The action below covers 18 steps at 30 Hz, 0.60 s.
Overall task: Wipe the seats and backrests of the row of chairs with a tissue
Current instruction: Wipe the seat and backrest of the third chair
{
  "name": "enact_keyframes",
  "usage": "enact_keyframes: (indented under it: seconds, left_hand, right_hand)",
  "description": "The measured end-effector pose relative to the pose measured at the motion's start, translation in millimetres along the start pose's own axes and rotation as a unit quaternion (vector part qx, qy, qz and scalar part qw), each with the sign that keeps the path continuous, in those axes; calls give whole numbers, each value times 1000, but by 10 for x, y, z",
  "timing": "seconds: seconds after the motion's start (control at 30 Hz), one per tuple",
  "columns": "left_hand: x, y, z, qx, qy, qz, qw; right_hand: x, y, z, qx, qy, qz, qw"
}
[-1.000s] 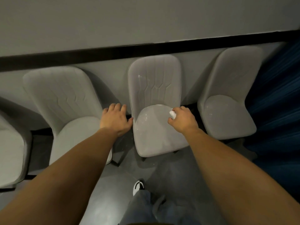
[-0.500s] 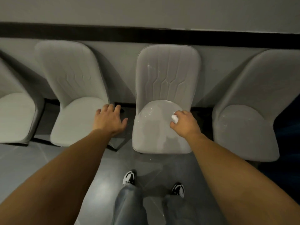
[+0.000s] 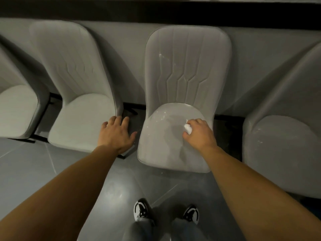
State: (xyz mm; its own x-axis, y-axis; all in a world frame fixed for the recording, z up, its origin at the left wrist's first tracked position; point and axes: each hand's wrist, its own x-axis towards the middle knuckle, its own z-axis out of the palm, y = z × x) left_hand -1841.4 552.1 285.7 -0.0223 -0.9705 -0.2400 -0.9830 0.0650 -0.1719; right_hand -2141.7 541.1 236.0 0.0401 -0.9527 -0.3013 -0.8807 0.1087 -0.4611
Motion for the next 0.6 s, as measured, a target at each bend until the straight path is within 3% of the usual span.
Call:
enact_keyframes:
  seconds: [0.4, 0.6]
  left_hand:
    - [888, 39, 1657, -37, 34, -10, 999]
    - [1552, 164, 2137, -123, 109, -48, 985]
  right_hand:
    - [1243, 262, 1543, -20, 44, -48, 998]
    - [1764, 422, 2178, -41, 81, -72, 993]
